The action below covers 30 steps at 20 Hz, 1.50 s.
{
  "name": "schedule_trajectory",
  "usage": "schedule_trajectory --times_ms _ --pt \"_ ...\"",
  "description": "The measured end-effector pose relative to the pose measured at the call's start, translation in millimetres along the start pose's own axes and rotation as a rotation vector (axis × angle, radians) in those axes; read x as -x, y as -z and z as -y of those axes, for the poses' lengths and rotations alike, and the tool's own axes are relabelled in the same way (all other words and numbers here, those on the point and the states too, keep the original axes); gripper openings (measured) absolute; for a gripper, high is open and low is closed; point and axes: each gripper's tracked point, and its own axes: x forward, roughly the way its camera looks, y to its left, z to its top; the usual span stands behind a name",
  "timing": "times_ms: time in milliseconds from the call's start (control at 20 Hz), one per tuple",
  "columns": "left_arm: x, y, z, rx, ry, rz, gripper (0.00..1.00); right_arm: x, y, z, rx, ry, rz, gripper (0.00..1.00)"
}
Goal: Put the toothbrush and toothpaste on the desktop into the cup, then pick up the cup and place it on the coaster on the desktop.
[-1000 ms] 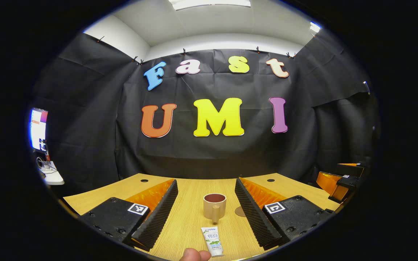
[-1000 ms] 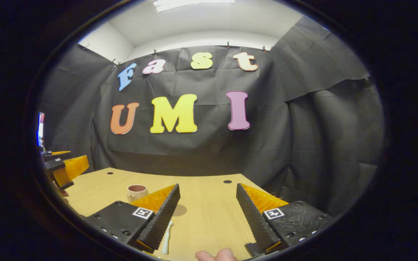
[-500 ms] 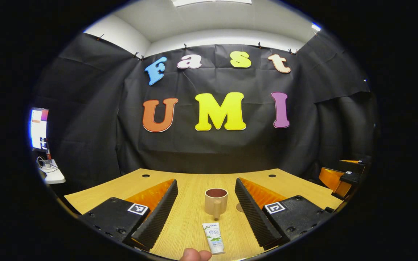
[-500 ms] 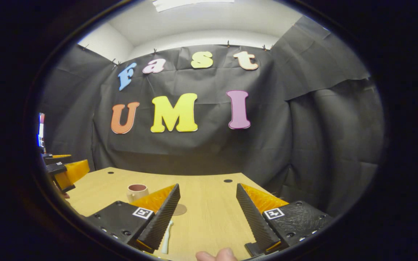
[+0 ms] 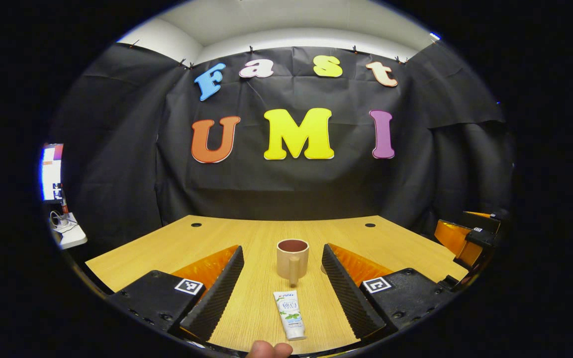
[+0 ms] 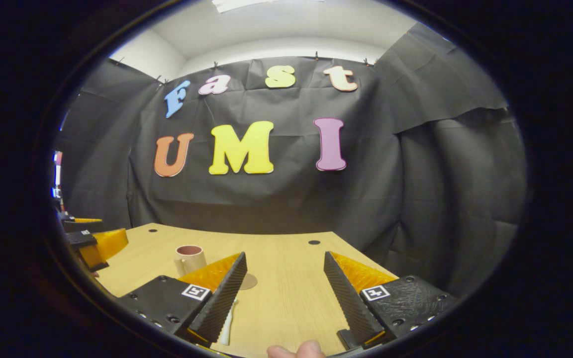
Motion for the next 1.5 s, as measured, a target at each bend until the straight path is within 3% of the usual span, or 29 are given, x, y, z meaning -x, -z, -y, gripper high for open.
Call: schedule_trajectory --times_ms 250,650,1000,1150,1200,1500 --pt "-3.5 41.5 8.6 0.032 0.026 -0.138 1.00 -2.1 16.0 1.0 -0.015 -0.004 -0.036 0.94" --pt "-2.8 123.1 25.9 0.104 0.069 -0.460 1.00 -7.8 44.1 -1.2 0.001 -0.020 -0.105 0.96" --pt "-10.4 162.8 24.0 0.113 0.046 -0.595 1.00 -13.1 60.7 3.8 0.002 -0.015 -0.140 0.96" --pt "-19.6 168.8 25.4 0.103 0.041 -0.624 0.89 -13.2 67.0 5.1 0.003 -0.016 -0.154 0.96" --pt "-22.2 172.5 26.3 0.099 0.039 -0.641 0.92 -14.0 67.7 5.9 0.007 -0.013 -0.157 0.94" --pt "-30.1 176.2 15.0 0.069 -0.024 -0.672 0.60 -16.3 70.6 10.3 0.004 0.001 -0.162 0.96"
